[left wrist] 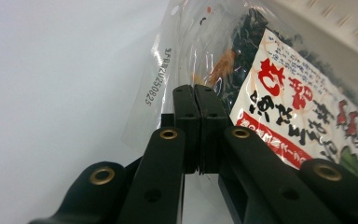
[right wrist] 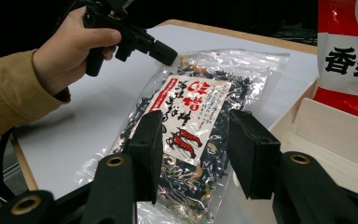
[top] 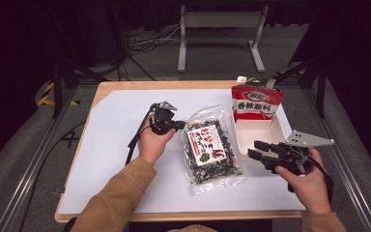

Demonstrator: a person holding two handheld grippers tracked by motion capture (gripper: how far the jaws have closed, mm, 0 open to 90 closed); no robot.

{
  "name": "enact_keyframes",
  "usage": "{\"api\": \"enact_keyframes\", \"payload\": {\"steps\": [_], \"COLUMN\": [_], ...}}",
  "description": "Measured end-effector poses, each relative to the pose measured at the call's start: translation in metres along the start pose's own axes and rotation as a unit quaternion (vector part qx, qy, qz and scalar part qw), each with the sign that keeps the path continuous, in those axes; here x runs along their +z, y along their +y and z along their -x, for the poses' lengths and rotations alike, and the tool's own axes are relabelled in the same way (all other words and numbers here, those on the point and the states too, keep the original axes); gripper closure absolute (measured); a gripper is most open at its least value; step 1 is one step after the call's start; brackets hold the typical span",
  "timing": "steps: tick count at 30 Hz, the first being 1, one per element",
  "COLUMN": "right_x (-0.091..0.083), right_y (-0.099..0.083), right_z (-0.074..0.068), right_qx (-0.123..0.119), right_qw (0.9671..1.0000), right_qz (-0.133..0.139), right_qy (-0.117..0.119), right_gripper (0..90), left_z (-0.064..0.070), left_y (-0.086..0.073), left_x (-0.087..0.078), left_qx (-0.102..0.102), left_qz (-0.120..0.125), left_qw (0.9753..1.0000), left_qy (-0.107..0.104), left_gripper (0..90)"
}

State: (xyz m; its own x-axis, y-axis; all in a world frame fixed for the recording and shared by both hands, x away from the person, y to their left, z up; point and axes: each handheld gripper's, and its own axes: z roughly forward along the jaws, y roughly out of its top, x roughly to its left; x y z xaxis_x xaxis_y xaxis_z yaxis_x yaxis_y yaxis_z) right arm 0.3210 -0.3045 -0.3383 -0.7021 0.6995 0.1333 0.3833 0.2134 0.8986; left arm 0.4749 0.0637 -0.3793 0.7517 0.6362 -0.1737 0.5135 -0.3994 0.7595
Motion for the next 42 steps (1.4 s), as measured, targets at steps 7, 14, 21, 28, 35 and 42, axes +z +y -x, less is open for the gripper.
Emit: {"api": "enact_keyframes", "payload": {"steps": [7,14,21,28,35,42], "right_x": [0.0,0.001,0.003,0.009,0.02,0.04], "right_y": [0.001,0.001,0.002,0.006,0.011,0.017], "right_z": [-0.003,-0.004,-0.004,-0.003,0.001,0.004], "right_qx": [0.016,-0.005,-0.015,-0.022,-0.028,-0.035], "right_qw": [0.9994,0.9994,0.9993,0.9988,0.9991,0.9987], "right_qz": [0.023,0.029,0.029,0.04,0.014,-0.011], "right_qy": [0.023,0.02,0.02,0.02,0.027,0.034], "right_gripper": [52.9,52.7,51.2,46.1,40.4,34.1], "left_z": [0.009,0.017,0.029,0.038,0.045,0.055], "left_y": [0.008,0.014,0.018,0.018,0.019,0.02], "left_x": [-0.021,-0.042,-0.064,-0.08,-0.099,-0.113], "left_qx": [0.016,0.032,0.056,0.072,0.084,0.107], "left_qz": [0.026,0.049,0.074,0.098,0.128,0.15], "left_qw": [0.9995,0.9983,0.9955,0.9921,0.9879,0.9824], "left_qy": [-0.004,-0.01,-0.016,-0.028,-0.026,-0.028], "left_gripper": [88.9,88.9,88.9,88.7,89.3,89.6]}}
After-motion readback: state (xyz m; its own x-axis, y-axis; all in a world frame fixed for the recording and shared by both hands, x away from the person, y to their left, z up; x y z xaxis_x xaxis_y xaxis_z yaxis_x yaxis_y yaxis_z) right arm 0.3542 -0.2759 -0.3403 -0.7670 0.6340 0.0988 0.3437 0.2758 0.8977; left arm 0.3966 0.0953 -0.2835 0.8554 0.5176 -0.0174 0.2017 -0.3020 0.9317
